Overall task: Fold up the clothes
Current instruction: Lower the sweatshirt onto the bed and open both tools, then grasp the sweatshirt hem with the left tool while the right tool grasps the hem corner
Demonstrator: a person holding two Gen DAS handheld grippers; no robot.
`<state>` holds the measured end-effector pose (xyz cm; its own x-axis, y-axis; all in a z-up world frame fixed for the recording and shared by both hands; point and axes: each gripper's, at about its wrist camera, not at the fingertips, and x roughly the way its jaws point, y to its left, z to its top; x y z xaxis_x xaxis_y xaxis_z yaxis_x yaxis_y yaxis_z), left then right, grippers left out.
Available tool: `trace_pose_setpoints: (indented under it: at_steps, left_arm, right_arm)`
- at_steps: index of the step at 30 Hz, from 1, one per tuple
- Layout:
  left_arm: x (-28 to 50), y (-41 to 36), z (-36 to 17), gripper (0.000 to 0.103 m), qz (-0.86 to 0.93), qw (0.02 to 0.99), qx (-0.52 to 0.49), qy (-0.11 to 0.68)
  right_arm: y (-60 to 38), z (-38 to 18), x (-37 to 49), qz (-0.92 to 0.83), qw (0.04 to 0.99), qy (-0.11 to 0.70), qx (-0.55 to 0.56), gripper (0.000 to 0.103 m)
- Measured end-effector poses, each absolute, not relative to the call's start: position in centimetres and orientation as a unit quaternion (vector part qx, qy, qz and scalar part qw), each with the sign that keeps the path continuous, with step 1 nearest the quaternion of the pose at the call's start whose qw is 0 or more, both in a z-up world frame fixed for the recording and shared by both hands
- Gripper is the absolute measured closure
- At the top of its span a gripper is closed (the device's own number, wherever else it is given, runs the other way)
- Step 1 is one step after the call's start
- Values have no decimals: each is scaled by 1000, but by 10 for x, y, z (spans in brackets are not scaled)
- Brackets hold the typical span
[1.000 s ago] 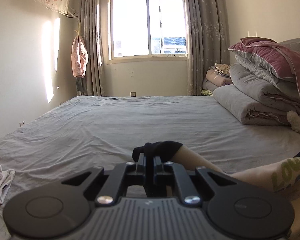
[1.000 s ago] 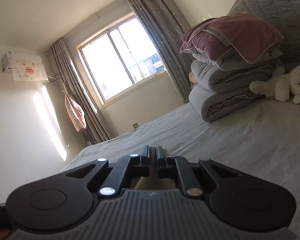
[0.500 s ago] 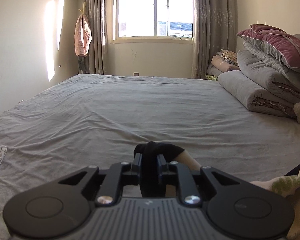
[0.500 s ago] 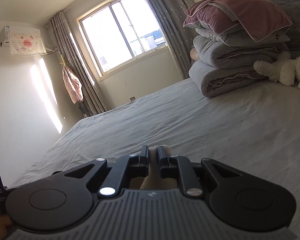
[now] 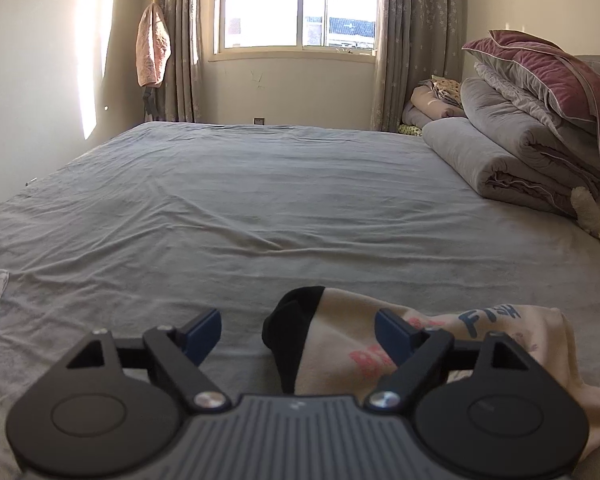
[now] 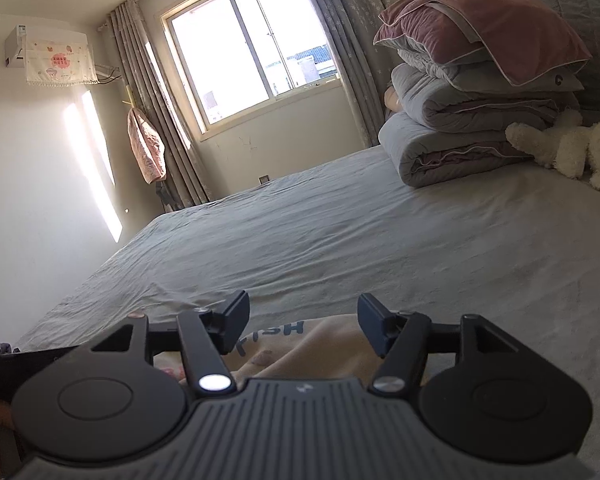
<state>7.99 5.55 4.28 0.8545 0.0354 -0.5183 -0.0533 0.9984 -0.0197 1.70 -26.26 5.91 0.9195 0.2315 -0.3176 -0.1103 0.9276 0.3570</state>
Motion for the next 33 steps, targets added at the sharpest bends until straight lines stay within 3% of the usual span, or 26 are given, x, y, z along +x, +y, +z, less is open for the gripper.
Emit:
trace_pose_setpoints:
  at_steps: [5, 11, 18, 24, 33]
  left_arm:
    - [68, 53, 36, 8, 3, 952, -32, 306]
    - [53, 59, 23, 8, -24, 927, -82, 366]
    - [32, 58, 16, 3, -46, 901, -131, 410]
    - [15, 53, 6, 1, -48, 881, -150, 446]
    - [-4, 56, -16, 1, -85, 869, -186, 451]
  right_arm:
    - [-278, 55, 13, 76, 962, 195, 176, 27]
    - [-291, 49, 11, 53, 956, 222, 185, 20]
    - [-296, 32, 20, 26, 936, 307, 169, 10]
    - [-302, 15, 28, 24, 908, 368, 196, 10]
    - [-307, 8, 27, 13, 902, 391, 183, 7]
